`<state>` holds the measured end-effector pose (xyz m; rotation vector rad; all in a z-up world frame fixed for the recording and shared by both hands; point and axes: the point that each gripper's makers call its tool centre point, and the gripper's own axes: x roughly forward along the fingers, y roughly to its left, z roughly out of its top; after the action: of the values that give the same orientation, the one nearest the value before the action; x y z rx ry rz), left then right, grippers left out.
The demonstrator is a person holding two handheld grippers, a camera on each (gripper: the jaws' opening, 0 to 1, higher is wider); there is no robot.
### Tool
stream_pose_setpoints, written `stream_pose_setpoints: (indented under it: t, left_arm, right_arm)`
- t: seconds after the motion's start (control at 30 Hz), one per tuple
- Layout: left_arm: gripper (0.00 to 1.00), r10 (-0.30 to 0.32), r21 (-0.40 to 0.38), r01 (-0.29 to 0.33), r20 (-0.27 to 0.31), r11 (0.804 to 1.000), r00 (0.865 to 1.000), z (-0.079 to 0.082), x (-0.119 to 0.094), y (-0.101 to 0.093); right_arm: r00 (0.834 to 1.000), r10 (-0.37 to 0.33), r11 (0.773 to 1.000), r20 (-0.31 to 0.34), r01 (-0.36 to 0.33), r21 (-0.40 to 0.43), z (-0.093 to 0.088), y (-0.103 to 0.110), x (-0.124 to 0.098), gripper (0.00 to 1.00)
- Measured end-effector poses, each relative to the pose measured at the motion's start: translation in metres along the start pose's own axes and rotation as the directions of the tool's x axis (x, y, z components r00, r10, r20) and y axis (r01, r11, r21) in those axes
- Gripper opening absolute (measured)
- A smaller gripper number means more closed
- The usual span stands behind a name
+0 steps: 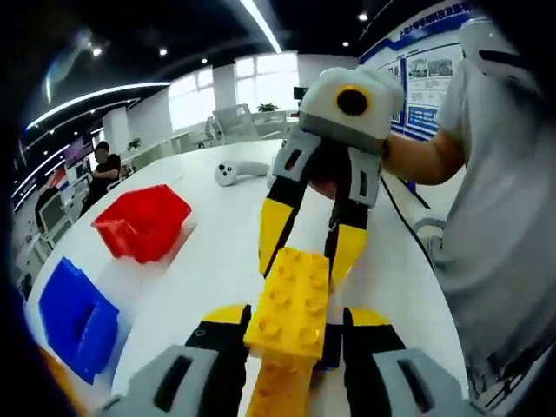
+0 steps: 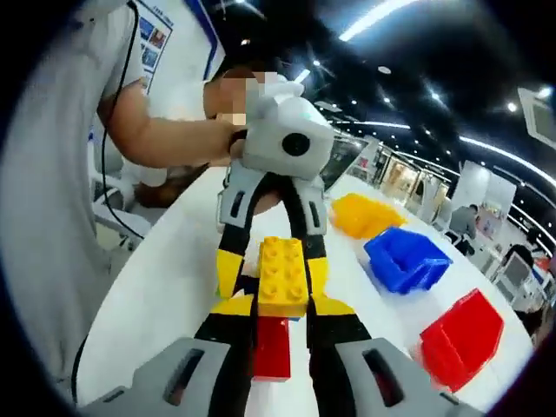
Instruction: Take apart the toy blocks one by one and place each separated block into its matching bin, sorting the blocks by their type until all the connected pieces are disassembled and separated into the correct bins
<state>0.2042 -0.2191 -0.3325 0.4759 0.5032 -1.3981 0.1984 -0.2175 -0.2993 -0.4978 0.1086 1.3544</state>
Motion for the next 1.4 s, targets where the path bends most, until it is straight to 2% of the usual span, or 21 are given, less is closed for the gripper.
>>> stream_pose_setpoints:
  t: [0.07,0.17,0.23,0.27,0.33,0.4,0.47,0.6,0.63,0.67,0.77,0.8,0.87,0.9,0.97,1.07,1.13,1.17,1.23,1.33,1.4]
  left_arm:
    - [0.46,-0.001,-0.015,0.002,0.046,1.000,0.999,0.005,-0.001,-0.001]
    - [0.49,0.032,-0.069,-0.017,0.223,0.997,0.974,0.032,-0.017,0.002]
    - [0.50,0.104,-0.131,-0.064,0.325,0.989,0.940,0.046,-0.033,0.010]
    - [0.50,0.145,-0.164,-0.092,0.348,0.982,0.926,0.047,-0.041,0.014]
    - [0.51,0.269,-0.206,-0.203,0.379,0.957,0.886,0.041,-0.062,0.025]
    - [0.51,0.354,-0.262,-0.265,0.394,0.928,0.848,0.031,-0.079,0.031]
    - [0.51,0.429,-0.311,-0.326,0.364,0.893,0.827,0.017,-0.092,0.036]
    - [0.51,0.551,-0.302,-0.474,0.271,0.827,0.789,-0.011,-0.118,0.034]
    - [0.51,0.570,-0.300,-0.496,0.260,0.815,0.779,-0.017,-0.123,0.032]
    - [0.51,0.576,-0.305,-0.501,0.253,0.810,0.777,-0.022,-0.127,0.029]
    - [0.51,0.625,-0.377,-0.530,0.197,0.760,0.755,-0.046,-0.140,0.026]
    - [0.52,0.652,-0.396,-0.550,0.193,0.736,0.733,-0.053,-0.147,0.026]
    - [0.52,0.685,-0.432,-0.564,0.199,0.703,0.701,-0.060,-0.155,0.025]
    - [0.52,0.697,-0.446,-0.570,0.196,0.690,0.690,-0.063,-0.159,0.024]
    - [0.51,0.714,-0.456,-0.584,0.190,0.672,0.674,-0.067,-0.165,0.022]
    - [0.51,0.749,-0.472,-0.612,0.181,0.635,0.637,-0.071,-0.178,0.023]
    - [0.51,0.763,-0.476,-0.623,0.182,0.621,0.621,-0.072,-0.185,0.022]
    - [0.51,0.767,-0.477,-0.627,0.183,0.616,0.615,-0.072,-0.188,0.021]
    - [0.51,0.766,-0.478,-0.625,0.183,0.617,0.617,-0.073,-0.192,0.018]
    - [0.50,0.766,-0.474,-0.629,0.176,0.616,0.618,-0.075,-0.194,0.015]
    - [0.51,0.764,-0.473,-0.628,0.172,0.618,0.622,-0.077,-0.192,0.014]
  right_arm:
    - [0.998,-0.015,0.998,0.063,0.011,0.063,0.008,-0.005,-0.007,0.23]
    - [0.988,-0.044,0.991,0.150,0.024,0.134,0.025,-0.015,-0.017,0.23]
    - [0.976,-0.071,0.984,0.205,0.035,0.175,0.039,-0.026,-0.022,0.23]
    - [0.972,-0.083,0.982,0.220,0.042,0.185,0.045,-0.032,-0.023,0.23]
    - [0.968,-0.108,0.979,0.229,0.064,0.191,0.053,-0.044,-0.021,0.23]
    - [0.965,-0.133,0.978,0.227,0.091,0.186,0.061,-0.054,-0.015,0.23]
    - [0.963,-0.185,0.969,0.194,0.145,0.201,0.061,-0.073,-0.006,0.23]
    - [0.961,-0.200,0.956,0.190,0.149,0.253,0.074,-0.099,0.022,0.23]
    - [0.958,-0.202,0.943,0.205,0.134,0.304,0.079,-0.107,0.033,0.23]
    - [0.954,-0.209,0.926,0.213,0.123,0.357,0.085,-0.114,0.044,0.23]
    - [0.957,-0.212,0.921,0.197,0.128,0.367,0.098,-0.131,0.079,0.23]
    - [0.958,-0.216,0.922,0.189,0.136,0.362,0.102,-0.135,0.091,0.23]
    - [0.955,-0.237,0.916,0.176,0.160,0.368,0.106,-0.153,0.119,0.23]
    - [0.948,-0.274,0.907,0.160,0.200,0.370,0.104,-0.163,0.130,0.23]
    - [0.957,-0.274,0.894,0.099,0.215,0.394,0.096,-0.169,0.160,0.23]
    - [0.956,-0.288,0.878,0.062,0.238,0.414,0.095,-0.185,0.196,0.23]
    - [0.949,-0.311,0.871,0.046,0.265,0.414,0.097,-0.198,0.218,0.23]
    - [0.950,-0.311,0.873,0.027,0.275,0.402,0.097,-0.203,0.228,0.23]
    - [0.957,-0.290,0.883,-0.009,0.271,0.384,0.097,-0.219,0.256,0.23]
    - [0.951,-0.295,0.897,-0.096,0.310,0.316,0.085,-0.225,0.273,0.24]
    - [0.953,-0.265,0.905,-0.150,0.299,0.302,0.076,-0.225,0.283,0.24]
